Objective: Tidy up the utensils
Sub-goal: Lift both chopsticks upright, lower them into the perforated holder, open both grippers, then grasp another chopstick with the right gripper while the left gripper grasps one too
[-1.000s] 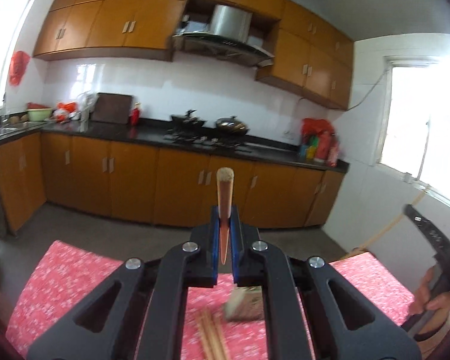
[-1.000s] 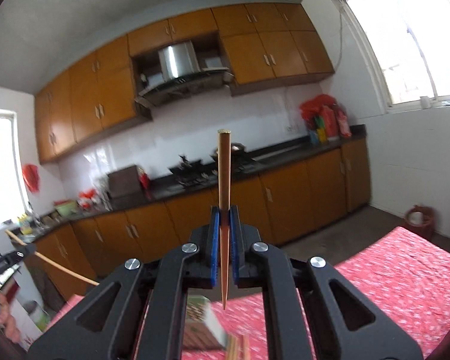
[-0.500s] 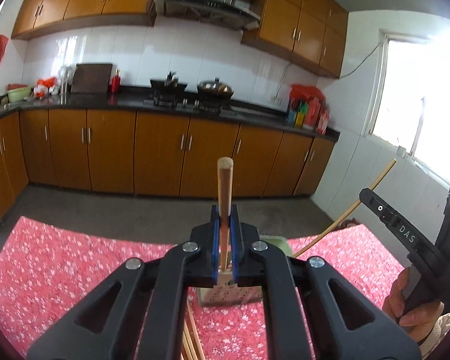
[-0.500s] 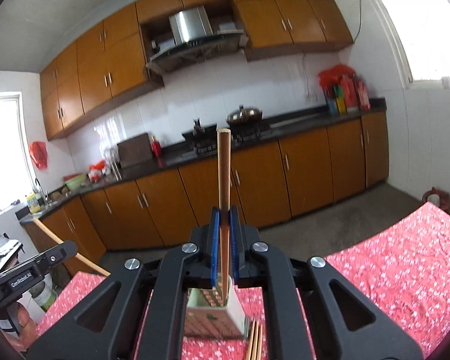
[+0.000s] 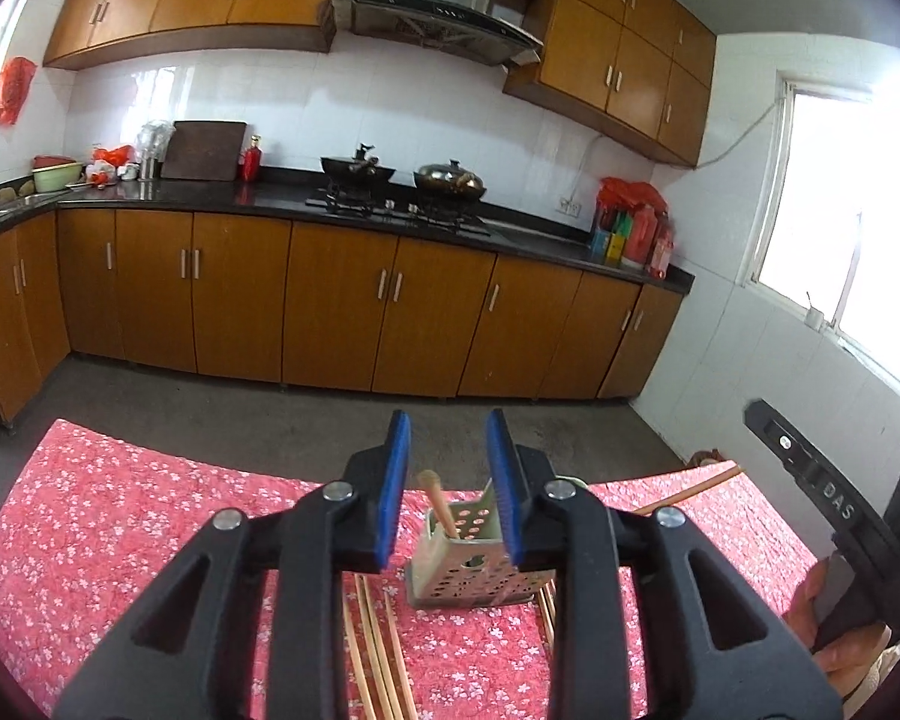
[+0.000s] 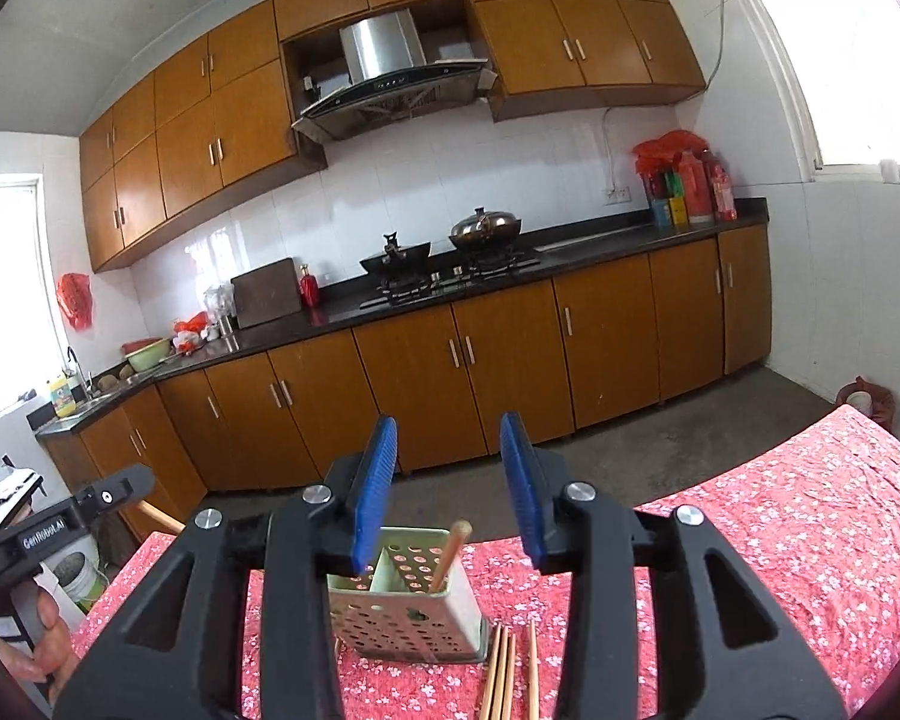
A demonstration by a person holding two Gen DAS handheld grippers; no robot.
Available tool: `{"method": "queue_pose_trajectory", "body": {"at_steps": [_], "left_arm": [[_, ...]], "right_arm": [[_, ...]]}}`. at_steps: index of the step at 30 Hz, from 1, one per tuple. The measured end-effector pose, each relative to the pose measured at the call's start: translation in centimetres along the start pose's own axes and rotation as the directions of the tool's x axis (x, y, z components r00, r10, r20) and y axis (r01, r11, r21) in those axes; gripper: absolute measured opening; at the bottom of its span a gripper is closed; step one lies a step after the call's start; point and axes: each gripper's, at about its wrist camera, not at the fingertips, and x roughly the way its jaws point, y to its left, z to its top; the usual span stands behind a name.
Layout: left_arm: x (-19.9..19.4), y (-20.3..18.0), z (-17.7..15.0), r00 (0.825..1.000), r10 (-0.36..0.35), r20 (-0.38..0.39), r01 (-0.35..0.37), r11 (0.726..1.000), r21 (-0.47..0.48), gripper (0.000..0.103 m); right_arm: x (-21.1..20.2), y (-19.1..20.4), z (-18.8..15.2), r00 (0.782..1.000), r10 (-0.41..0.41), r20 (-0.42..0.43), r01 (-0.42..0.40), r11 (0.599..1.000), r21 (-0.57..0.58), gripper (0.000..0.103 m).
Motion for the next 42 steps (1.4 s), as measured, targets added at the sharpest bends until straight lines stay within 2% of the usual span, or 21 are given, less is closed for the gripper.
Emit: {"method": "queue_pose_trajectory", "body": {"at_steps": [4, 8, 11, 13, 15, 19, 22, 24, 25, 26, 27, 32, 37, 41, 42], "left_arm": [[-2.7, 1.5, -0.9, 0.999, 0.031, 0.023, -0.03, 0.999, -0.024, 0.036], [-4.4, 3.4, -3.7, 0.995, 0.104, -0.004, -0.104, 0.994, -0.026, 0.037], [-4.2, 5.3, -6.9, 0.985, 0.159, -0.072, -0.162, 0.986, -0.027, 0.037], [-3.4, 6.2, -9.4, 0.974, 0.18, -0.136, -0.185, 0.982, -0.025, 0.037], [-2.9, 7.2, -11.7, 0.96, 0.198, -0.196, -0.207, 0.978, -0.027, 0.037], [-1.8, 8.2, -15.7, 0.94, 0.168, -0.297, -0.196, 0.978, -0.066, 0.037], [-1.4, 7.9, -17.6, 0.93, 0.142, -0.34, -0.176, 0.982, -0.071, 0.036], [-1.0, 7.8, -18.2, 0.925, 0.123, -0.36, -0.158, 0.985, -0.072, 0.036], [-0.8, 7.6, -18.6, 0.923, 0.117, -0.367, -0.153, 0.986, -0.071, 0.036], [-0.6, 7.3, -18.9, 0.92, 0.107, -0.377, -0.143, 0.987, -0.07, 0.036], [-0.5, 7.0, -19.2, 0.918, 0.098, -0.385, -0.135, 0.988, -0.07, 0.036], [0.7, 5.6, -19.7, 0.905, 0.056, -0.421, -0.092, 0.994, -0.066, 0.03], [1.7, 4.3, -20.6, 0.888, 0.044, -0.458, -0.065, 0.997, -0.032, 0.021], [2.4, 3.7, -21.6, 0.87, 0.058, -0.49, -0.074, 0.997, -0.013, 0.017], [2.5, 3.7, -21.7, 0.869, 0.06, -0.49, -0.076, 0.997, -0.012, 0.016]], "right_arm": [[-1.8, -1.6, -1.2, 0.998, -0.069, -0.013, 0.069, 0.997, -0.017, 0.039], [-1.6, -3.9, -5.1, 0.98, -0.139, -0.144, 0.136, 0.99, -0.029, 0.04], [-0.3, -5.3, -9.6, 0.942, -0.144, -0.302, 0.142, 0.99, -0.029, 0.037], [0.2, -5.9, -13.0, 0.909, -0.079, -0.41, 0.091, 0.996, 0.009, 0.031], [0.5, -5.5, -15.3, 0.88, -0.047, -0.473, 0.057, 0.998, 0.007, 0.026], [1.2, -3.8, -18.4, 0.839, -0.046, -0.542, 0.021, 0.998, -0.052, 0.026], [1.9, -3.4, -19.5, 0.814, -0.065, -0.577, 0.024, 0.997, -0.078, 0.026], [2.3, -3.4, -20.4, 0.799, -0.088, -0.595, 0.037, 0.995, -0.097, 0.02], [2.2, -3.5, -20.5, 0.807, -0.094, -0.584, 0.04, 0.994, -0.105, 0.016], [2.3, -3.8, -20.4, 0.805, -0.108, -0.583, 0.048, 0.992, -0.118, 0.009], [2.4, -3.9, -20.4, 0.806, -0.123, -0.579, 0.059, 0.99, -0.129, 0.008], [2.8, -5.7, -20.0, 0.802, -0.198, -0.563, 0.168, 0.98, -0.106, 0.008], [2.6, -6.1, -19.8, 0.801, -0.214, -0.559, 0.173, 0.977, -0.126, 0.008], [2.6, -6.0, -19.8, 0.803, -0.216, -0.556, 0.17, 0.976, -0.135, 0.008], [2.7, -6.0, -19.8, 0.803, -0.215, -0.556, 0.169, 0.977, -0.134, 0.008]]}}
